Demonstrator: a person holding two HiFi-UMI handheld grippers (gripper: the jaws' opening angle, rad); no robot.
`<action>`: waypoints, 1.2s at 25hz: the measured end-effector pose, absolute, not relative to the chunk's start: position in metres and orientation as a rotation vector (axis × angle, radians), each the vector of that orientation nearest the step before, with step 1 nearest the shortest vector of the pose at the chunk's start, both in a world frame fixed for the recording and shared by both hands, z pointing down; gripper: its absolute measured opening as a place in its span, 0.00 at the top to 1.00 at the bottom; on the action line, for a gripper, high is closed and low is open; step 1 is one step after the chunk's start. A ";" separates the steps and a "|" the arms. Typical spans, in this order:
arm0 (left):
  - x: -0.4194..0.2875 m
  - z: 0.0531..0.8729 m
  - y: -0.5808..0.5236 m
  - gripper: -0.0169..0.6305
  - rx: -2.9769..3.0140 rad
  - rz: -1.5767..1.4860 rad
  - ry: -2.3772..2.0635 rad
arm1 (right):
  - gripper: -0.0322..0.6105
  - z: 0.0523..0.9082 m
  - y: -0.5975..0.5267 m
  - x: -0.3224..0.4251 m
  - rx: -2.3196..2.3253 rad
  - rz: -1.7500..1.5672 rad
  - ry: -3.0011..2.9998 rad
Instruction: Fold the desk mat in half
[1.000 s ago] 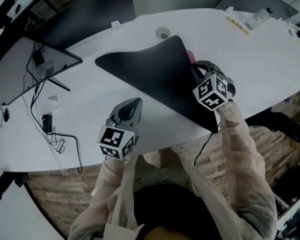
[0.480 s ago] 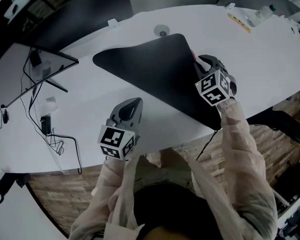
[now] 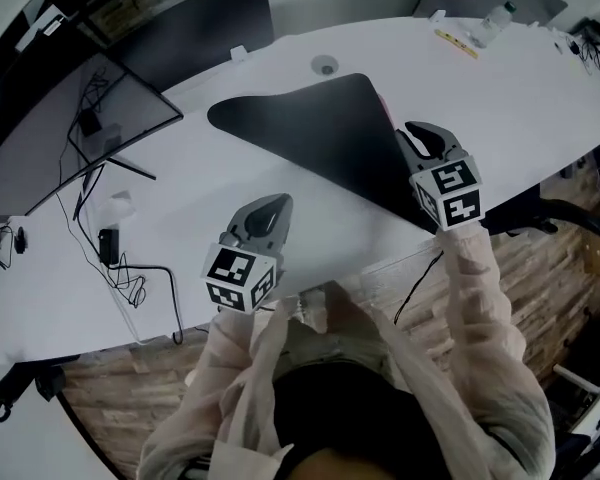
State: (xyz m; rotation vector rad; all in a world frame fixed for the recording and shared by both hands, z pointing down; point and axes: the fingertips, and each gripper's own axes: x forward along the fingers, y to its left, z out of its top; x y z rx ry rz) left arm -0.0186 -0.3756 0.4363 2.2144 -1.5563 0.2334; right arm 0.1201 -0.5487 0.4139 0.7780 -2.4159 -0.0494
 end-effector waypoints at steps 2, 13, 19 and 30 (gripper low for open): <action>-0.018 0.427 -0.361 0.93 2.243 0.230 -1.546 | 0.82 0.401 -0.526 0.126 0.810 -0.065 -2.412; -0.016 0.392 -0.280 0.93 2.381 0.198 -1.498 | 0.85 0.338 -0.395 0.145 1.047 -0.001 -2.536; -0.015 0.381 -0.236 0.93 2.425 0.183 -1.471 | 0.89 0.328 -0.322 0.151 1.174 0.129 -2.626; -0.008 0.378 -0.201 0.93 2.399 0.114 -1.478 | 0.93 0.345 -0.235 0.132 1.285 0.392 -2.757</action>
